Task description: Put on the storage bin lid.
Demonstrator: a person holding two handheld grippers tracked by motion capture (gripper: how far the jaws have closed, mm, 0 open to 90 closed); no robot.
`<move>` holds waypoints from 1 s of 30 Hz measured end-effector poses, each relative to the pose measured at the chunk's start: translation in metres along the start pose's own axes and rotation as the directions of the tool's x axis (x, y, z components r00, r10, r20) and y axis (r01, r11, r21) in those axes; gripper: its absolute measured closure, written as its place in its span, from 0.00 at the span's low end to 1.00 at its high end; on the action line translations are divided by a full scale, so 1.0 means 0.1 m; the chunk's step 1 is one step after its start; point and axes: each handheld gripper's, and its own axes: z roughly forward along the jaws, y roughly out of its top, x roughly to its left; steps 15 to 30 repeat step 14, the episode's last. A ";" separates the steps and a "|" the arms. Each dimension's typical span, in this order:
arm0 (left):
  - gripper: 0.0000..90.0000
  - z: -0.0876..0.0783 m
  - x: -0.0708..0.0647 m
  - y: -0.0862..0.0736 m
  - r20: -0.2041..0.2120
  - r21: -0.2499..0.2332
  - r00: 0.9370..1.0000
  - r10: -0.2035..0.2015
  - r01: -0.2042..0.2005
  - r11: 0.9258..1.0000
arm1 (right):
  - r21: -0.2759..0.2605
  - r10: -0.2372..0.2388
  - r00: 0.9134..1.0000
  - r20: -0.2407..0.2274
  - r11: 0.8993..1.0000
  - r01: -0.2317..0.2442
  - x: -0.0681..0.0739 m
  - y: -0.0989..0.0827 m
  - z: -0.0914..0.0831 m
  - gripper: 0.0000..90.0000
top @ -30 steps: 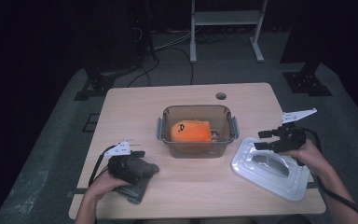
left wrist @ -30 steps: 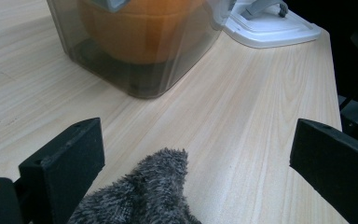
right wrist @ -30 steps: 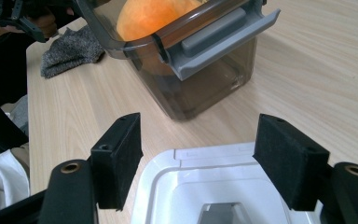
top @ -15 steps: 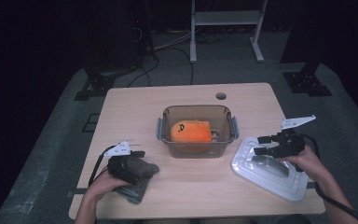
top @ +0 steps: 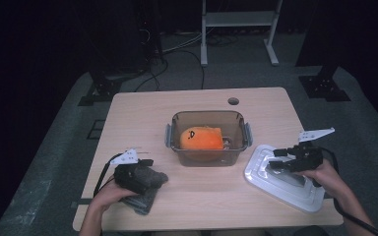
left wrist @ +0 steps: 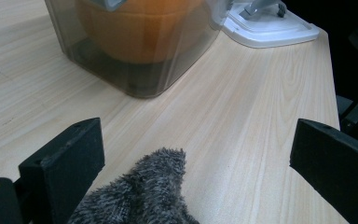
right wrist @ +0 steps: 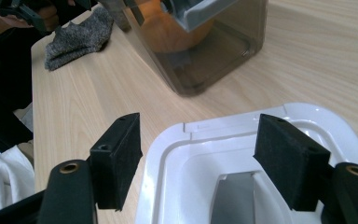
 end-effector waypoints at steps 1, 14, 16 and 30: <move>0.02 0.00 0.00 0.00 0.000 0.000 1.000 0.000 0.000 1.000 | 0.001 0.000 1.000 -0.001 1.000 0.000 0.00 -0.01 0.00 0.34; 0.02 0.00 0.00 0.00 0.004 0.001 1.000 -0.003 0.003 1.000 | -0.006 0.003 1.000 -0.014 1.000 -0.003 0.03 -0.07 0.01 0.33; 0.02 0.00 0.00 0.00 0.004 0.001 1.000 -0.003 0.003 1.000 | -0.006 0.003 1.000 -0.014 1.000 -0.003 0.03 -0.07 0.01 0.33; 0.02 0.00 0.00 0.00 0.004 0.001 1.000 -0.003 0.003 1.000 | -0.006 0.003 1.000 -0.014 1.000 -0.003 0.03 -0.07 0.01 0.33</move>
